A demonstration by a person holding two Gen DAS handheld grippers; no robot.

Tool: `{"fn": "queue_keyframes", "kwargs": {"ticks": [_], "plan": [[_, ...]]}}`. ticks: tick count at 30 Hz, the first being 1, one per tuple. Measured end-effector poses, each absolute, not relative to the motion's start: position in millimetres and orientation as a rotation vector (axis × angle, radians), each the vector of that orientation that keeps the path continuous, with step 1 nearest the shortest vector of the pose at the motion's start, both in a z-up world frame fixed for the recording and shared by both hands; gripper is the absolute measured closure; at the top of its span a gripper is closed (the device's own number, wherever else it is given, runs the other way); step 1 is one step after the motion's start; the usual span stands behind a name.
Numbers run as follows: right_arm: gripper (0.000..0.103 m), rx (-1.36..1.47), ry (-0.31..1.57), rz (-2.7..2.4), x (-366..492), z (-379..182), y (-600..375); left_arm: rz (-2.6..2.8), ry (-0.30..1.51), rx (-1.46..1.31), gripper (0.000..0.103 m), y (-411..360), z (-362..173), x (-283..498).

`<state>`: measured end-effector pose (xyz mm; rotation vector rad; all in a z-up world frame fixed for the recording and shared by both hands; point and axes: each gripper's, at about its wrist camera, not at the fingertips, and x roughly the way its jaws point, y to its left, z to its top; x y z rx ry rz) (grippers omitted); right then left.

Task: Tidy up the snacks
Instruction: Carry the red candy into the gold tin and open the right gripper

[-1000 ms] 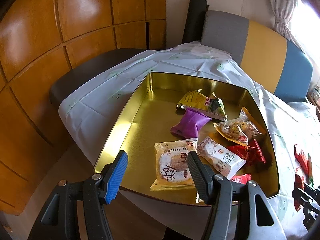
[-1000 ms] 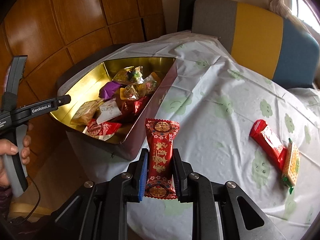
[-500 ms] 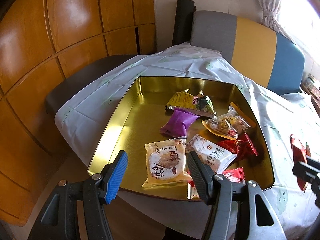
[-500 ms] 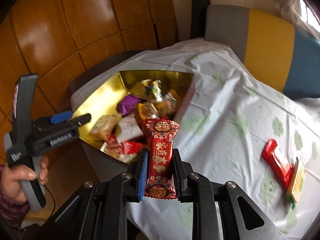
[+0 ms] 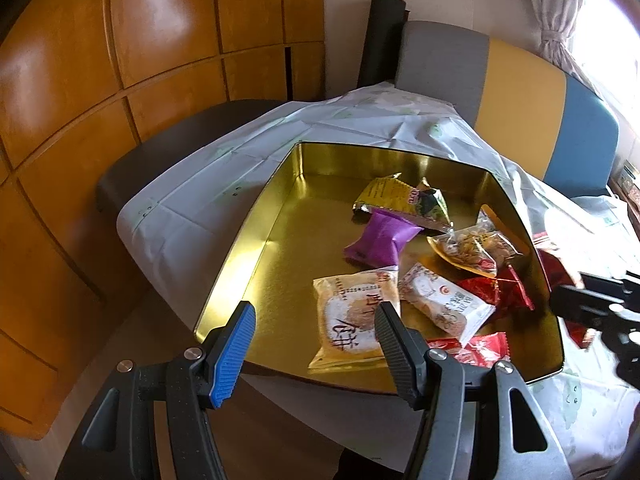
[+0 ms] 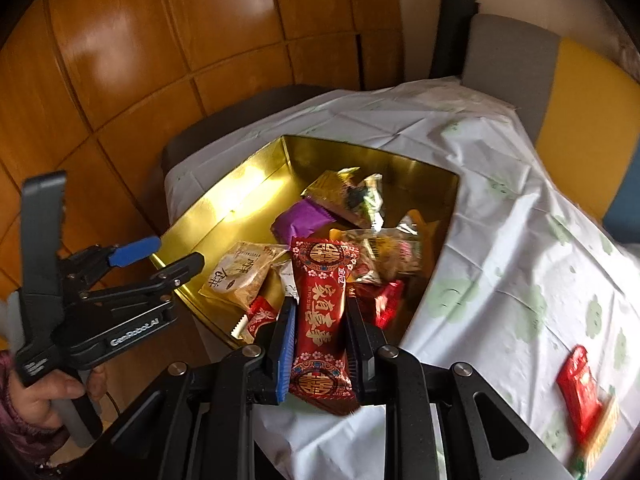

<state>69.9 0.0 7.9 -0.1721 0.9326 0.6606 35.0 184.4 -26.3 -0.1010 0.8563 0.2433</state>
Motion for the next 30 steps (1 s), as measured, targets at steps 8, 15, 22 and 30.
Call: {"fn": "queue_keyframes", "kwargs": {"ticks": [8, 15, 22, 30], "plan": [[0.08, -0.253, 1.06, 0.63, 97, -44, 26, 0.256, 0.871, -0.118, 0.04, 193, -33, 33], [0.071, -0.229, 1.046, 0.643, 93, -41, 19, 0.264, 0.879, -0.129, 0.04, 196, -37, 33], [0.073, -0.226, 1.014, 0.659, 82, -31, 12, 0.258, 0.876, -0.13, 0.04, 193, -36, 33], [0.091, -0.224, 1.035, 0.589, 96, -43, 15, 0.25, 0.866, -0.124, 0.04, 188, -31, 30]]}}
